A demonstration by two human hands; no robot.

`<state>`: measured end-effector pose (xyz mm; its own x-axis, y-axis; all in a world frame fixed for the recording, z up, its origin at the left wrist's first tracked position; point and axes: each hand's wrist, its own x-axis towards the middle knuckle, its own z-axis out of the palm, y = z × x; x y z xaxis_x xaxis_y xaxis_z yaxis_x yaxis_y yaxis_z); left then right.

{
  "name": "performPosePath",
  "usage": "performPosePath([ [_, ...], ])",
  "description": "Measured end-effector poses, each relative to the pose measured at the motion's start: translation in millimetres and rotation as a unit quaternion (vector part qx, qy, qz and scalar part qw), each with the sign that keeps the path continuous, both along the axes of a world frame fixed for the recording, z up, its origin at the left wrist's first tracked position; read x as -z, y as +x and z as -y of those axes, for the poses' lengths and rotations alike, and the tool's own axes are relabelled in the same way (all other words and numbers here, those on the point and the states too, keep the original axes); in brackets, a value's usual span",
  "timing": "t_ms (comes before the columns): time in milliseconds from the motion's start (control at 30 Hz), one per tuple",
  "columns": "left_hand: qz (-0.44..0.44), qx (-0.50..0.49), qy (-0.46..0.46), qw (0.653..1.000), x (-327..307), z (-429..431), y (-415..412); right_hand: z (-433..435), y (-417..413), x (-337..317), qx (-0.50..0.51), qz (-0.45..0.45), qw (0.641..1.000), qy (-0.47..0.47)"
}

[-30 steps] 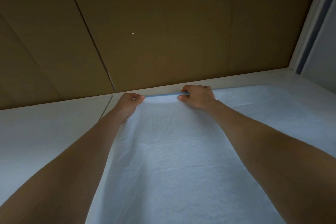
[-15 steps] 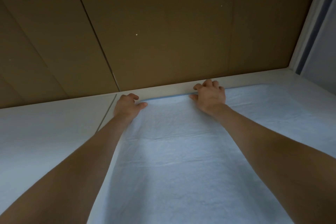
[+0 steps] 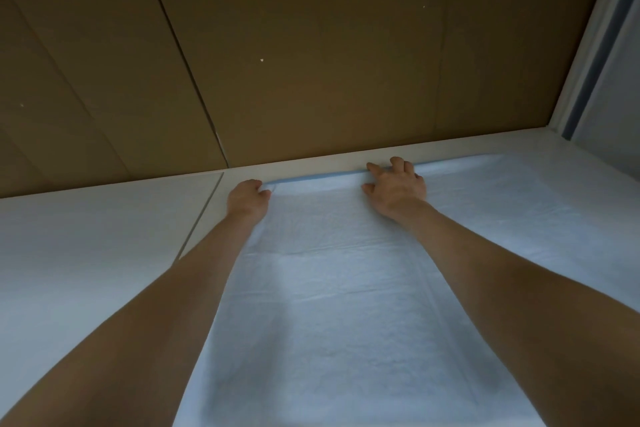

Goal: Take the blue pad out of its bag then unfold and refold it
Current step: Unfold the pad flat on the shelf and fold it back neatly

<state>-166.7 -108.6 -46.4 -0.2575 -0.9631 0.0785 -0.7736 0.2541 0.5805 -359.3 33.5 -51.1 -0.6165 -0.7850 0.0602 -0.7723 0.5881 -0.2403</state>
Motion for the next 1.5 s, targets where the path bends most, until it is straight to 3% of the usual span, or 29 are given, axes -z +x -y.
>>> performPosePath([
  [233,0.017,-0.019,-0.026,0.999,-9,-33,35,-43,15,-11,0.007,-0.009,0.999,0.033],
  [367,0.060,-0.024,0.019,0.998,-8,-56,43,-71,24,-7,0.015,0.001,0.997,0.077],
  [633,-0.040,-0.032,0.076,0.996,-17,-51,45,-82,31,7,0.009,-0.021,0.995,0.096],
  [833,0.020,0.011,0.057,0.998,-11,-68,56,-88,40,1,0.005,-0.010,0.994,0.109],
  [1033,-0.018,0.037,0.039,0.998,-11,-105,88,-125,71,-6,-0.024,0.021,0.995,0.099],
  [1200,0.021,0.066,0.013,0.998,-12,-136,118,-170,88,-7,-0.022,0.024,0.993,0.117],
  [1500,0.089,0.025,0.043,0.995,-12,-167,136,-224,99,-13,-0.026,0.039,0.995,0.093],
])
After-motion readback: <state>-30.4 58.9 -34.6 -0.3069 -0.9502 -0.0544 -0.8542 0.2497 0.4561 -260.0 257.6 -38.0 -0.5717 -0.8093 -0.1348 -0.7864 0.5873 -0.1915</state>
